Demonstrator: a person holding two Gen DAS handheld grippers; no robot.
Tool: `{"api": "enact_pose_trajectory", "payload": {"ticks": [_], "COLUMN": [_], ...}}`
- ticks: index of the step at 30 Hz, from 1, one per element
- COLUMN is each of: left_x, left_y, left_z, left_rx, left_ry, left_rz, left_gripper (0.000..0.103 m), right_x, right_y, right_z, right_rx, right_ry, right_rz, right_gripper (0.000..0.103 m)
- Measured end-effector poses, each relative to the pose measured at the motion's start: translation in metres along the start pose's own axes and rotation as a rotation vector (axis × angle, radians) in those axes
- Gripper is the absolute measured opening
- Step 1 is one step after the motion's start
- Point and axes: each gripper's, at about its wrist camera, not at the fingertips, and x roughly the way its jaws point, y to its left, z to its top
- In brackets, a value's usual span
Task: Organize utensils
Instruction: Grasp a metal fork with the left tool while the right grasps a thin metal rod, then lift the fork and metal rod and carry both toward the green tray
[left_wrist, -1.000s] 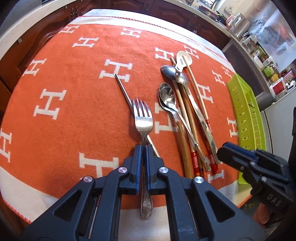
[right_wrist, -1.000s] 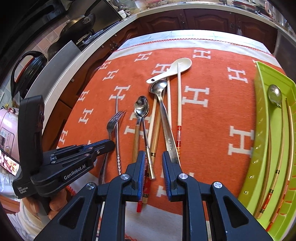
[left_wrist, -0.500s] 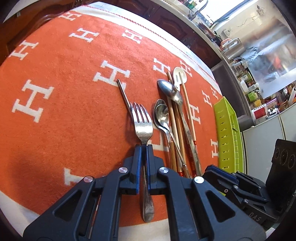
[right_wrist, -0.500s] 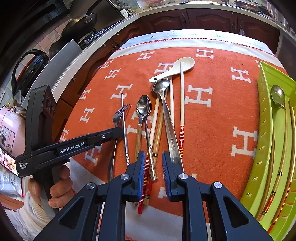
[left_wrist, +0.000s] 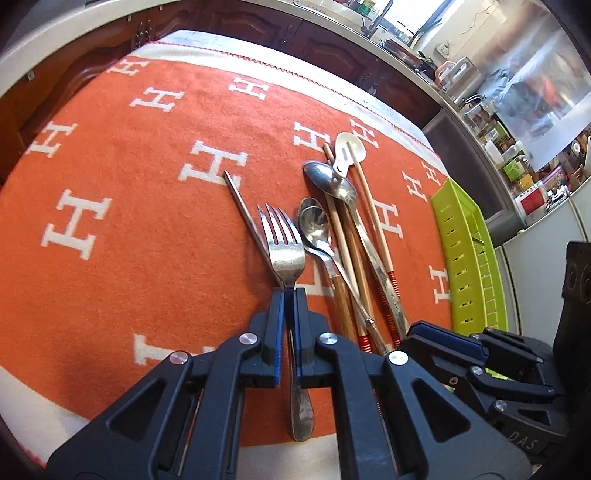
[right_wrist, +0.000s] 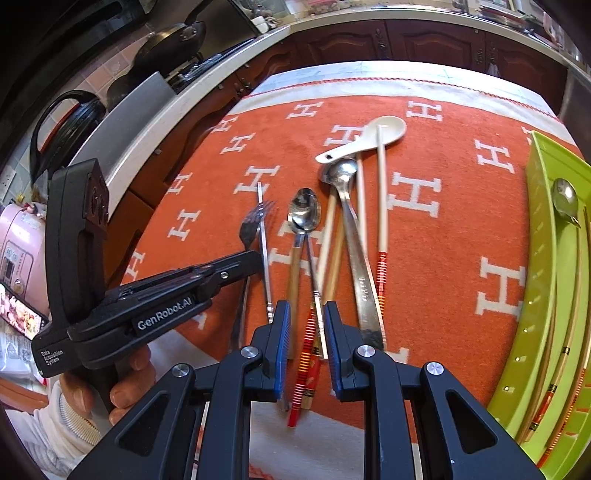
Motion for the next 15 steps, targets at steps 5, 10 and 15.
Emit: {"api": "enact_pose_trajectory", "payload": {"ticks": [5, 10, 15], "left_x": [-0.018, -0.030, -0.038], "left_y": [0.013, 0.024, 0.036], "left_z": [-0.003, -0.009, -0.015], "left_rx": [0.009, -0.003, -0.025], "left_ry": [-0.005, 0.001, -0.004], "left_rz": [0.021, 0.022, 0.020], "left_gripper": [0.002, 0.002, 0.002], "right_x": [0.002, 0.018, 0.042], "right_y": [0.019, 0.035, 0.051], "right_z": [0.005, 0.015, 0.022], "right_rx": [-0.070, -0.128, -0.184], "right_ry": [-0.019, -0.023, 0.006], "right_rz": [0.047, 0.062, 0.032], "right_gripper": [0.018, 0.018, 0.018]}}
